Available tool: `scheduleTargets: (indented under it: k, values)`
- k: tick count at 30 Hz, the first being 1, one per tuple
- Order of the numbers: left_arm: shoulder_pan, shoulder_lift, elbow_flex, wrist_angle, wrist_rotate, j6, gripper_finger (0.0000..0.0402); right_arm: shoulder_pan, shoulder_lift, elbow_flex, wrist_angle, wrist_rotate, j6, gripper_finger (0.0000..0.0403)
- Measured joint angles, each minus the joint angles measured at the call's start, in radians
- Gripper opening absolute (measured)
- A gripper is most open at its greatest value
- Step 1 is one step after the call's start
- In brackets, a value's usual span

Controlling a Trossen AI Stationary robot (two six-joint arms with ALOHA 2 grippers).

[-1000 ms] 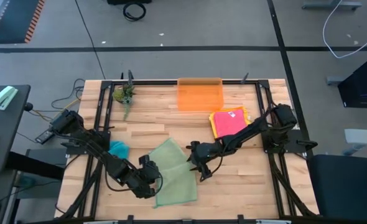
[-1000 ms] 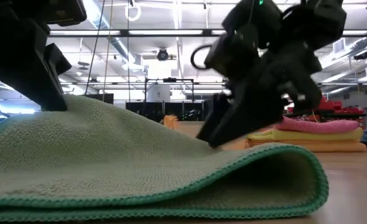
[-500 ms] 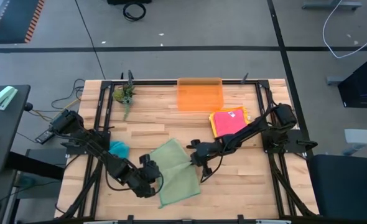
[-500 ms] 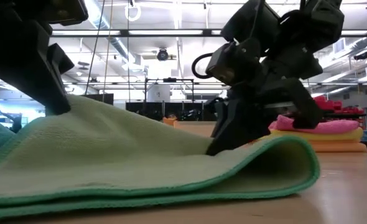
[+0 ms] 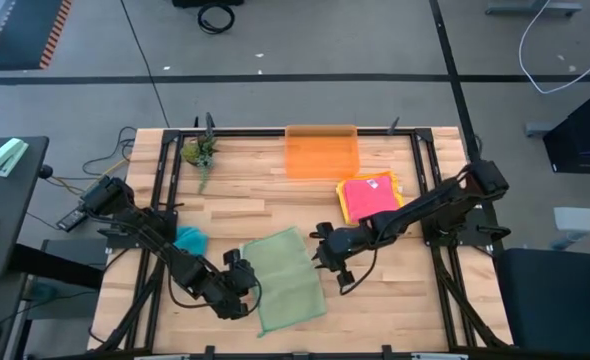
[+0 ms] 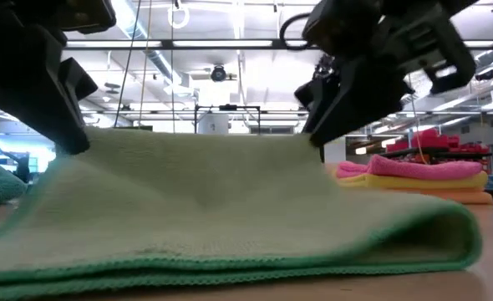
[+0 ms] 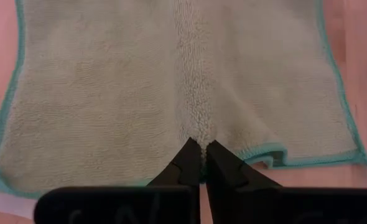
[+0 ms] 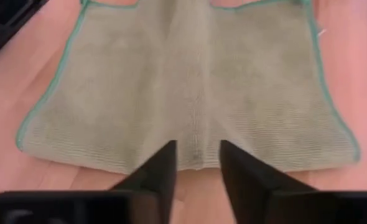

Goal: Fold microfiber towels
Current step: Fold the green microfiber cloth

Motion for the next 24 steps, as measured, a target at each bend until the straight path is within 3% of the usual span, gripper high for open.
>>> scheduleTargets:
  k: [6,10,13,18,24]
  values:
    - [0.0,0.0,0.0,0.001,0.0,-0.005,0.0011,0.019,-0.076,0.0,-0.038,0.053,-0.043,0.0221]
    - [0.0,0.0,0.0,0.002,-0.001,-0.001,0.0013,0.048,-0.148,0.0,-0.032,0.049,-0.083,0.0252]
    - [0.0,0.0,0.0,0.002,-0.001,0.0,0.0018,0.081,-0.205,0.0,-0.032,0.048,-0.135,0.0212]
    - [0.0,0.0,0.0,0.002,-0.003,0.0,0.0011,0.171,-0.298,0.001,-0.031,0.023,-0.288,0.0033]
    - [0.0,0.0,0.0,0.003,-0.003,0.025,0.0019,0.258,-0.359,0.001,-0.005,0.054,-0.375,0.0004]
